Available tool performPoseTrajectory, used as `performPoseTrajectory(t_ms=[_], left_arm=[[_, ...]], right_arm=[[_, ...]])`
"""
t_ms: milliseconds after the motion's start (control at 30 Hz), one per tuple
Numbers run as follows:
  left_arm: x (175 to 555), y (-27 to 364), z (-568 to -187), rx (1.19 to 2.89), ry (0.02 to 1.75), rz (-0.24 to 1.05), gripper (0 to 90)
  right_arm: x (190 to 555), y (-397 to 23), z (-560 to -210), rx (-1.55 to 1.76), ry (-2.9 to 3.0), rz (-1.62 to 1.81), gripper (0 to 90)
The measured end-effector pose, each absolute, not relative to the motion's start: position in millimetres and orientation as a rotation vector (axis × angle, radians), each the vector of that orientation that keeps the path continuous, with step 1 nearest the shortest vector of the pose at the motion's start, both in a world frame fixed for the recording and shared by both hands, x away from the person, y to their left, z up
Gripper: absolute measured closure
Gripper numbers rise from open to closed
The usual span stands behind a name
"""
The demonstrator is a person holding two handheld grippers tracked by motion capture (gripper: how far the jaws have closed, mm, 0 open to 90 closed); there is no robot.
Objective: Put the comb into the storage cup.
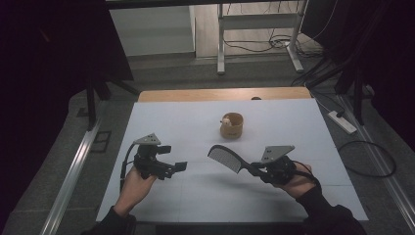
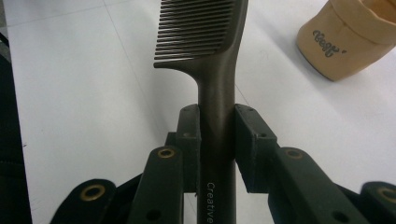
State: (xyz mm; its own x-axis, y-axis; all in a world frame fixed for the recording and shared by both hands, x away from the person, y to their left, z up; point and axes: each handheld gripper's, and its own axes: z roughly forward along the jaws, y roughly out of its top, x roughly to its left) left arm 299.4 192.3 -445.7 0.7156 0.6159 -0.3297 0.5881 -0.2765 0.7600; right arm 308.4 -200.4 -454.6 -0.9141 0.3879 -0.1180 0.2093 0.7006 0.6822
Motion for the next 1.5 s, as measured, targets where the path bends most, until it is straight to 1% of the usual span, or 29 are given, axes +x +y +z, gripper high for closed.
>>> performPoseTrajectory(t_ms=[767,1500], left_arm=[[328.0,166.6,-439.2,1.959,0.844,-0.052,0.0],[346.5,146.6,-437.9,1.931,0.810,-0.149,0.0]], right_arm=[[302.2,-196.5,-451.4,0.407,2.629,1.060,72.8],[298.9,-193.4,-450.4,0.375,2.599,1.093,72.8]])
